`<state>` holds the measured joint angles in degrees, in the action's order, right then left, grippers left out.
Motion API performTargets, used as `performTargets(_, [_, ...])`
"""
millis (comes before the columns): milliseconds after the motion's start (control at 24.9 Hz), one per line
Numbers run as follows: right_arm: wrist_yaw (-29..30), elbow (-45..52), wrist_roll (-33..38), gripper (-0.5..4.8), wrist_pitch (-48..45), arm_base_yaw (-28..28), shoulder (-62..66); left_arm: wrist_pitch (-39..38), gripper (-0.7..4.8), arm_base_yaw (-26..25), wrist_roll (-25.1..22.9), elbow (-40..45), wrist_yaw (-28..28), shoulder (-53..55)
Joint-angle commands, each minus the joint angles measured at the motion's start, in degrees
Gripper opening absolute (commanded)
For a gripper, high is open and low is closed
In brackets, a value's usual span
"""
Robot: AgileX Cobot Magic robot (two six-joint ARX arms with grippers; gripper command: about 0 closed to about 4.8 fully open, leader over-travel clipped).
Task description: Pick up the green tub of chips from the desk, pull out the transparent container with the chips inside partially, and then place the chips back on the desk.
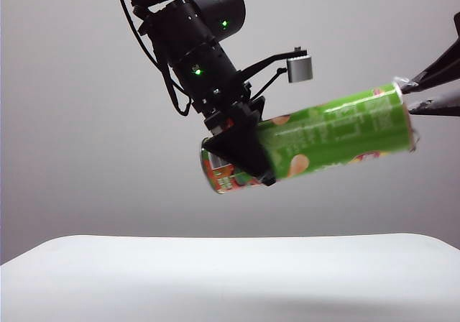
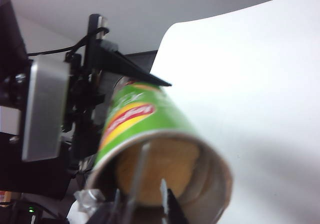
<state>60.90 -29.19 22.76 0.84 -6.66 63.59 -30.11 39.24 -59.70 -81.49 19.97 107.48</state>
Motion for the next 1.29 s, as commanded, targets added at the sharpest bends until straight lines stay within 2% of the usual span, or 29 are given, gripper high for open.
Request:
performTargets(40, [-0.7, -0.2, -0.5, 1.13, -1.1, 0.0, -0.1, 1.1, 2.73, 0.0, 0.1, -0.4, 2.1, -0.4])
performTargets(402, [-0.8, -0.3, 0.4, 1.13, -2.4, 0.1, -0.1, 2.7, 2.73, 0.0, 0.0, -0.4, 1.8, 0.5])
performTargets(563, [-1.3, -0.3, 0.6, 1.13, -2.7, 2.4, -0.1, 3.8, 2.73, 0.5, 0.0, -0.4, 1.9, 1.2])
performTargets(684, [-4.8, -0.3, 0.5, 1.13, -2.9, 5.0, 0.0, 4.1, 2.73, 0.5, 0.2, -0.5, 1.9, 1.3])
performTargets(845, [-4.9, -0.3, 0.6, 1.09, -4.1, 5.0, 0.9, 3.6, 2.73, 0.4, 0.2, -0.5, 1.9, 1.3])
performTargets(885, [-4.9, -0.3, 0.6, 0.89, -4.3, 5.0, 1.2, 3.6, 2.73, 0.4, 0.2, -0.5, 1.9, 1.3])
performTargets(925, [-4.8, -0.3, 0.6, 0.23, -4.7, 5.0, 1.6, 3.6, 2.73, 0.4, 0.2, -0.5, 2.0, 1.3])
performTargets(966, [-4.9, -0.3, 0.6, -0.09, -4.7, 5.0, 1.8, 3.6, 2.73, 0.4, 0.2, -0.5, 2.0, 1.3])
performTargets(1167, [-6.4, -0.3, 0.6, -0.06, -6.5, 4.1, 2.0, 3.1, 2.73, 0.3, 0.2, -0.5, 1.4, 1.3])
performTargets(1287, [-5.2, -0.3, 0.6, -0.06, -6.6, 1.5, 1.9, 1.5, 2.73, -0.8, 0.2, -0.5, -0.7, 1.3])
